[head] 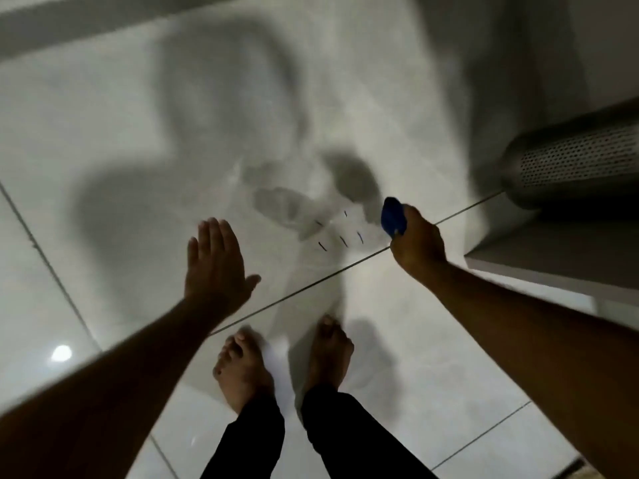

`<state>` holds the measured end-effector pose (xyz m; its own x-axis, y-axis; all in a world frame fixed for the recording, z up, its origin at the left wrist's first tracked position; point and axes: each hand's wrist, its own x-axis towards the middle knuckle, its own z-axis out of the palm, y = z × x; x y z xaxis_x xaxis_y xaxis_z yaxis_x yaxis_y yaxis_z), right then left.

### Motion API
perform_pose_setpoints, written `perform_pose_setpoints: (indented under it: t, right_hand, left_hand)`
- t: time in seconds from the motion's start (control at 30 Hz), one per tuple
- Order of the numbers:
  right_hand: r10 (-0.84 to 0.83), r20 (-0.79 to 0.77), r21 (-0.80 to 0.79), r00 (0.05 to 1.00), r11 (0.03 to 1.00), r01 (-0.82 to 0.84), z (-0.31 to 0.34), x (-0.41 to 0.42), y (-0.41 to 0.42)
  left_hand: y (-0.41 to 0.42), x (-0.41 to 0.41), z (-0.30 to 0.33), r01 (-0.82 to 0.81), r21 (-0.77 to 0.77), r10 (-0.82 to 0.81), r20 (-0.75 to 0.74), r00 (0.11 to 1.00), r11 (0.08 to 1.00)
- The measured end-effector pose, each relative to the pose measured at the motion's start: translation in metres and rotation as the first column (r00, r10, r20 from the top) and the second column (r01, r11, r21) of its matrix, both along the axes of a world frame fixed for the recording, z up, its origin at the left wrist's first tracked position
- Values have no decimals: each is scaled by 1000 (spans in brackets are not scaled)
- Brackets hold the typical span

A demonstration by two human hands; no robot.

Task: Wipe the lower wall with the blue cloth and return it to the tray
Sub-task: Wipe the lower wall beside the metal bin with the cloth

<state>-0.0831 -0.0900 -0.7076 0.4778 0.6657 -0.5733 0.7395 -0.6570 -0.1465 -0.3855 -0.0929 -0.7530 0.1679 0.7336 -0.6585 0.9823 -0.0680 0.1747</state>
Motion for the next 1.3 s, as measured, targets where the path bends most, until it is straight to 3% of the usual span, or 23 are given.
perform_pose_setpoints:
  t: [0.1,0.17,0.37,0.5,0.57,0.63,0.73,0.8,0.87,0.93,0.97,1.0,1.03,1.07,1.13,1.17,1.2,1.23,1.3]
  right_hand:
    - [30,105,102,994,994,-41,-60,7,7]
    - [90,162,65,983,993,-101,-96,9,9]
    - [146,-21,4,989,989,-146,-161,-52,-45]
    - [365,-119,-62,923,925,-374,-156,-54,-90]
    - [332,-2,-20,943,943,-332,-170,-30,-56]
    - [190,138,49,972,979,-198,-180,-14,14]
    - [252,180,109,951,956,-274,-192,-21,88]
    - [456,228,197,860,844,-499,-193,-62,64]
    - [781,187,170,596,572,-803,-186,-85,-12]
    - [966,132,164,223,201,-966,-182,-46,-53]
    - [980,153,176,127,100,-979,-182,-11,-43]
    - [972,210,135,109,81,-987,-189,24,-23]
    - [947,264,78,181,166,-983,-192,47,3]
    - [896,297,41,330,333,-942,-195,60,28]
    - [621,339,83,706,728,-680,-199,44,78]
    - [462,320,125,827,845,-520,-201,16,95]
    - [390,309,155,868,879,-450,-200,-21,104]
    - [408,312,206,858,852,-481,-201,-58,104]
    - [643,273,251,715,670,-699,-199,-112,61]
  left_hand:
    - [14,-7,-60,-38,11,37,36,999,999]
    - [23,-15,-89,-71,0,71,71,995,997]
    - [27,-25,-119,-144,-69,152,111,982,987]
    - [29,-24,-113,-149,-94,157,84,984,984]
    - [29,-25,-113,-150,-92,157,81,984,984]
    - [29,-24,-114,-142,-85,149,77,986,986]
    - [30,-23,-118,-143,-90,149,67,987,986]
    - [29,-24,-118,-139,-86,145,72,987,987]
    - [28,-25,-116,-129,-78,136,79,988,988]
    - [29,-25,-114,-128,-82,135,83,987,988]
    - [28,-25,-114,-130,-79,137,87,987,988]
    - [29,-24,-115,-134,-77,140,87,986,988]
    - [30,-24,-116,-138,-83,145,82,986,987]
    - [30,-24,-116,-140,-90,147,78,986,986]
    - [30,-25,-117,-133,-89,140,82,987,987]
    - [29,-25,-117,-135,-89,142,87,986,987]
    - [28,-25,-118,-138,-87,146,93,985,987]
    - [28,-26,-118,-139,-83,147,98,984,987]
    - [28,-26,-118,-130,-82,138,103,985,988]
